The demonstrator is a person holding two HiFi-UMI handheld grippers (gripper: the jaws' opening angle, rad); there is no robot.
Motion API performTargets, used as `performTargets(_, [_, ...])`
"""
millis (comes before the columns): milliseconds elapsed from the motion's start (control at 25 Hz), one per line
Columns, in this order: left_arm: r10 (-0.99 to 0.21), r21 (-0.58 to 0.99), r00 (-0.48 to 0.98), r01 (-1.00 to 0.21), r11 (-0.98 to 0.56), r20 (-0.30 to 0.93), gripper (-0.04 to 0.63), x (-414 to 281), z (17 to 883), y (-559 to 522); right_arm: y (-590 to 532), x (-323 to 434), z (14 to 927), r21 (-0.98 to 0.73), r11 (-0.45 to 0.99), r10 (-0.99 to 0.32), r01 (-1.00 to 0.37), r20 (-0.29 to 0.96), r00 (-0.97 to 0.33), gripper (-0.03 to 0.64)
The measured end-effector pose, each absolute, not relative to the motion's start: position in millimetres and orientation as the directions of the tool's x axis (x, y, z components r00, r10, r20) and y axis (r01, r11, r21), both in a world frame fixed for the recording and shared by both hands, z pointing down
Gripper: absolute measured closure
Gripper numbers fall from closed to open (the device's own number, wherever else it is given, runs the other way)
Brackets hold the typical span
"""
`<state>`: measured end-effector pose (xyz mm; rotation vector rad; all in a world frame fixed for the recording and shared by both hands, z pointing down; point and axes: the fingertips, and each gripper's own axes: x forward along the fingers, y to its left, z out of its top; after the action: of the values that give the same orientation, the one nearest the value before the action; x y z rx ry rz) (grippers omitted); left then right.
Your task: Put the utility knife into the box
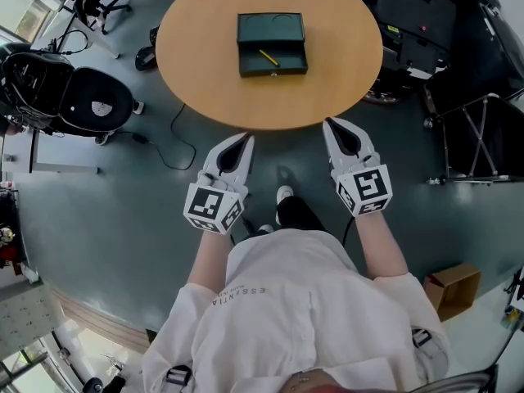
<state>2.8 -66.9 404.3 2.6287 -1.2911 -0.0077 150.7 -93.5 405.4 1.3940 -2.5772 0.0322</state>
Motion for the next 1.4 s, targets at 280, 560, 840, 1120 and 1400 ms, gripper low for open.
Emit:
performTargets(280, [-0.804,0.159,0.585,-0.808,-0.568,0.101,0.581,-49.5,405.9,-14.0,-33.9,132.4,402.9,0.095,0.512,-0.849,-0.854,0.206,-0.486,0.624])
performTargets(560, [-0.772,0.142,0.632,-0.772,-0.619,0.068,0.581,-54.3,402.9,34.1,30.5,101.0,402.8,0.073,0.484,-0.865,-0.872,0.194,-0.464,0.624])
performTargets(840, [-0.774,0.074,0.632,-0.774,-0.629,0.035,0.581,-56.8,389.9,62.0,60.7,90.8,416.5,0.096,0.482,-0.862,-0.871,0.229,-0.452,0.624])
performTargets(1120, [-0.771,0.069,0.637,-0.77,-0.635,0.012,0.581,-45.0,387.8,84.1,72.1,96.8,414.2,0.075,0.493,-0.855,-0.867,0.228,-0.466,0.624])
performTargets(1400, [-0.779,0.114,0.626,-0.776,-0.621,0.016,0.581,-47.6,388.9,96.4,88.2,93.9,418.8,0.013,0.515,-0.834,-0.857,0.237,-0.498,0.624])
